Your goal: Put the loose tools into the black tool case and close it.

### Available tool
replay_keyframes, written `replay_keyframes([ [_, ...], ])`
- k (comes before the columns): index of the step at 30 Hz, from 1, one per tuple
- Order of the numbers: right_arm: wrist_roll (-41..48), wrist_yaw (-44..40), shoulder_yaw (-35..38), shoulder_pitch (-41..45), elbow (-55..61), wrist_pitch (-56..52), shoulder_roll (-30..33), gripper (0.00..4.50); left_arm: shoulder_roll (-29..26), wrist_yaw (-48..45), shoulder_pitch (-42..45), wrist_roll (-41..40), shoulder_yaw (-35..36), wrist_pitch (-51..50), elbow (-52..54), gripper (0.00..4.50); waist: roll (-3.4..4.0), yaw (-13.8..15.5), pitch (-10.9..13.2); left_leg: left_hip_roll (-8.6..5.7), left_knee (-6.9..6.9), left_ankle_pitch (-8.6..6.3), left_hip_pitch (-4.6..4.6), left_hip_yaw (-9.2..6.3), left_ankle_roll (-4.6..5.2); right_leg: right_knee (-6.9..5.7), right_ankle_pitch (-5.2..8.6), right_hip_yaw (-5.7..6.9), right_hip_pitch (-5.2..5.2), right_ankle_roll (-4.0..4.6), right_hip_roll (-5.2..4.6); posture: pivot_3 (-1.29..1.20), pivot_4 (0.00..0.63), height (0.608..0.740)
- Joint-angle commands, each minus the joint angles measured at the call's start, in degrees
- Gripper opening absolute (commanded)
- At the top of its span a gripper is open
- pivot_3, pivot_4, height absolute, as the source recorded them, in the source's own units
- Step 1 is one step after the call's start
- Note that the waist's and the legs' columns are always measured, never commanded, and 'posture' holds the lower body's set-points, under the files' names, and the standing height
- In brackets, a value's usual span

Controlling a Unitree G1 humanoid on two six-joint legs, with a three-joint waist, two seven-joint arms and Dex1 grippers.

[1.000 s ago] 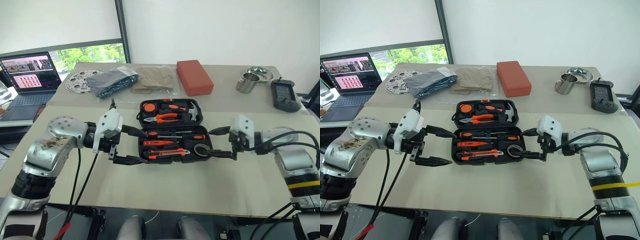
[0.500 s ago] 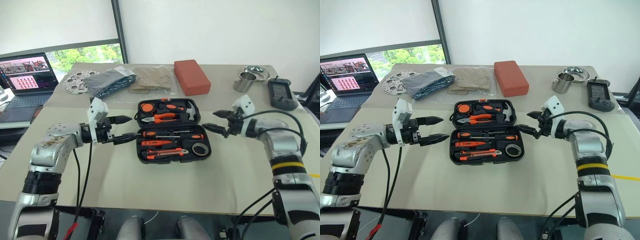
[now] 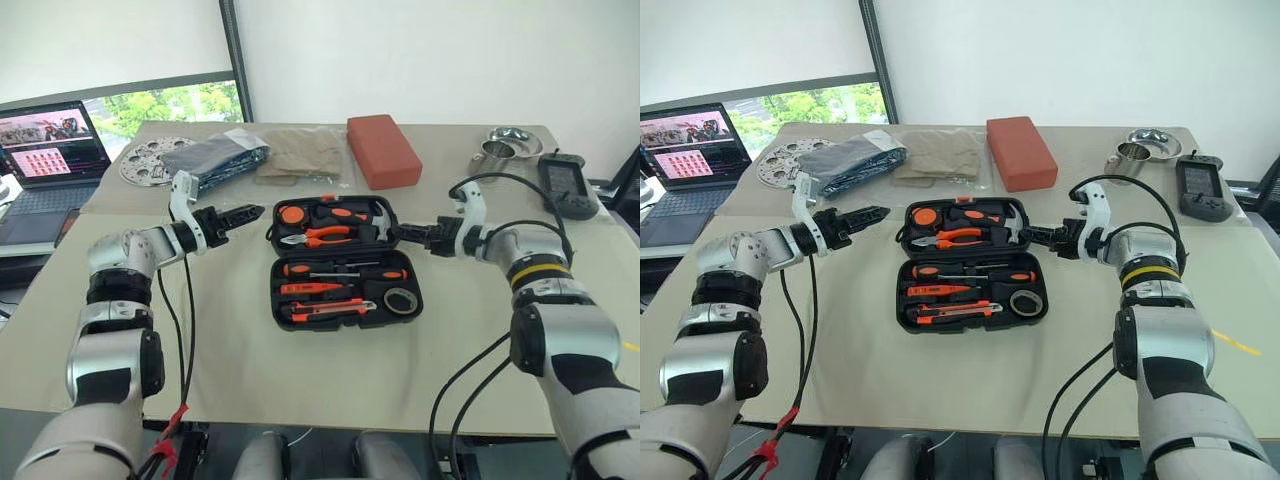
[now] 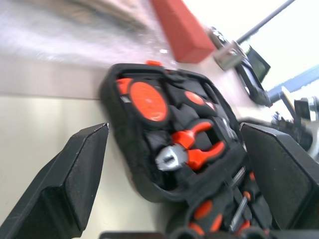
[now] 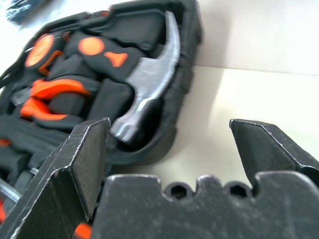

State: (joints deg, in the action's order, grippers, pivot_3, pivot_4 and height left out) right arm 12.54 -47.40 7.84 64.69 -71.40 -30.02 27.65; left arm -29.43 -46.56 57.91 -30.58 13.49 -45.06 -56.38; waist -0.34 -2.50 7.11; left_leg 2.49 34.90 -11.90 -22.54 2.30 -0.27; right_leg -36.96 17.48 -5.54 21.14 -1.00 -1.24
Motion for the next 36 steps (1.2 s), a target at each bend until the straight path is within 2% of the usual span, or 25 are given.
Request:
replay_keyframes([
  [1, 0.8, 2.0, 2.8, 3.0, -1.0, 1.7, -1.1, 3.42, 0.6, 1.9, 4.4, 0.5, 2.9, 2.3, -5.5, 4.50, 0.00, -0.1, 0.0, 0.01, 0.00, 0.01, 0.00, 0.00, -0.01, -0.01, 0.00, 0.01, 0.02, 0.00, 0.00, 0.00, 0.150, 0.740],
  [11, 0.0, 2.3, 4.0, 3.5, -1.6, 2.7, -2.0, 0.01, 2.2, 1.8, 6.6, 3.2, 3.7, 5.2, -10.3, 4.50, 0.00, -0.4, 0.0, -0.03, -0.09, 0.12, -0.04, 0.02, -0.21, -0.01, 0.00, 0.01, 0.09, 0.00, -0.01, 0.00, 0.150, 0.740],
  [28, 0.5, -0.5, 4.2, 1.9, 1.9, -1.7, 0.1, 0.01, 3.4, 0.1, 5.8, 6.3, 4.1, 5.4, -12.4, 4.50, 0.00, -0.2, 0.0, -0.04, -0.10, 0.14, -0.07, -0.01, -0.24, -0.06, 0.00, 0.03, 0.11, 0.00, -0.01, 0.00, 0.150, 0.740],
  [30, 0.6, -1.1, 4.1, 1.6, 2.5, -2.0, 0.3, 0.00, 3.7, -0.9, 5.4, 7.7, 2.8, 6.3, -12.5, 4.00, 0.00, -0.1, 0.0, -0.06, -0.10, 0.14, -0.09, -0.01, -0.23, -0.06, 0.00, 0.03, 0.11, 0.00, -0.02, 0.00, 0.150, 0.740],
  [31, 0.6, -1.4, 4.0, 1.4, 2.9, -2.2, 0.4, 0.00, 4.0, -0.9, 5.3, 8.0, 2.8, 6.5, -12.7, 3.89, 0.00, -0.1, 0.0, -0.07, -0.09, 0.14, -0.09, -0.01, -0.24, -0.06, 0.00, 0.03, 0.11, 0.00, -0.02, 0.00, 0.150, 0.740],
  [32, 0.6, -1.6, 4.0, 1.3, 3.2, -2.3, 0.4, 0.00, 4.2, -0.8, 5.3, 8.2, 2.9, 6.7, -12.9, 3.41, 0.00, -0.1, 0.0, -0.08, -0.10, 0.14, -0.09, -0.01, -0.24, -0.06, 0.00, 0.03, 0.11, 0.00, -0.03, 0.00, 0.150, 0.740],
  [36, 0.6, -3.0, 3.6, 0.6, 4.9, -3.0, 0.4, 0.00, 5.5, -0.1, 5.7, 9.0, 3.4, 8.1, -14.1, 2.15, 0.00, -0.1, 0.0, -0.09, -0.08, 0.14, -0.14, -0.03, -0.24, -0.05, 0.00, 0.04, 0.12, 0.00, -0.03, 0.00, 0.150, 0.740],
])
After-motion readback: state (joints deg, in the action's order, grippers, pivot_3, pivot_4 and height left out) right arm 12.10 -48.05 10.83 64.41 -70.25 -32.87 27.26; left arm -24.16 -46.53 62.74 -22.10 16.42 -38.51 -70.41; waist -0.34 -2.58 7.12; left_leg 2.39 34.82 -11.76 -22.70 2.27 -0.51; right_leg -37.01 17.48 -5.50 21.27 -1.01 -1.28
